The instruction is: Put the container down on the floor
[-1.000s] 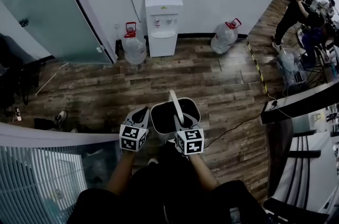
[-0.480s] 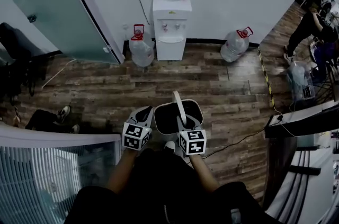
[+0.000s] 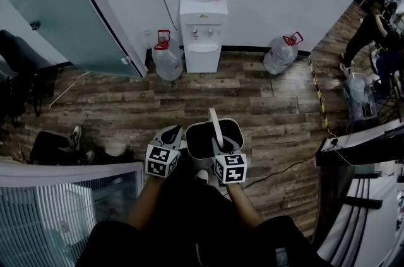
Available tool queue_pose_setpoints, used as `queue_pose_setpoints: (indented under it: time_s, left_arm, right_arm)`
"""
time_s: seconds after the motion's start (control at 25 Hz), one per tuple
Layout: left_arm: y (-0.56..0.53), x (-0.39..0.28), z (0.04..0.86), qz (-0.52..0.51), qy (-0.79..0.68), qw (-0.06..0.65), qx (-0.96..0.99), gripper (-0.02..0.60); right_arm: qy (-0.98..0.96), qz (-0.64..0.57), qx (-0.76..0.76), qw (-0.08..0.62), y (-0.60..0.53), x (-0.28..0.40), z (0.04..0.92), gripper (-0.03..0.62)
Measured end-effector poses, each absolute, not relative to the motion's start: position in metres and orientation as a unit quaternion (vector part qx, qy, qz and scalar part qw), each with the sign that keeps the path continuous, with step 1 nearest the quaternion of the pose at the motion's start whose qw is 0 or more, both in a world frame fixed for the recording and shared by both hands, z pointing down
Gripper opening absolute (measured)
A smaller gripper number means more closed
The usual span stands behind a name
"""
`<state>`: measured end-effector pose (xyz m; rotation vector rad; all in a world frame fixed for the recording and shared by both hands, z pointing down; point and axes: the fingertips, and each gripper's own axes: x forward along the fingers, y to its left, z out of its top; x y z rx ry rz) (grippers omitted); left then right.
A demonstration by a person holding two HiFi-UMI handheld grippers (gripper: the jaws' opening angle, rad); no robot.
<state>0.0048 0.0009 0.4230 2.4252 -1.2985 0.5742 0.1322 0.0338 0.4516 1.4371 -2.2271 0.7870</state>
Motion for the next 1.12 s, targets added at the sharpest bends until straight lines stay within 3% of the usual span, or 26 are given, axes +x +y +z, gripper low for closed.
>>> queue_pose_setpoints:
  time_s: [0.52,1.12]
  left_arm:
    - [-0.085,0.009,0.437,0.187,-0.426,0.179,0.867,0.015]
    - [-0.189,-0.033,0.447,0.175,-0.403,0.193,0.877,0.015]
  right_arm:
    - [-0.764,0.289,0.541,0.202,-0.038,0.139,0.462,0.066]
    - [-0.732,0.296,0.576,0.21,-0.148,0.11,0.463,0.066]
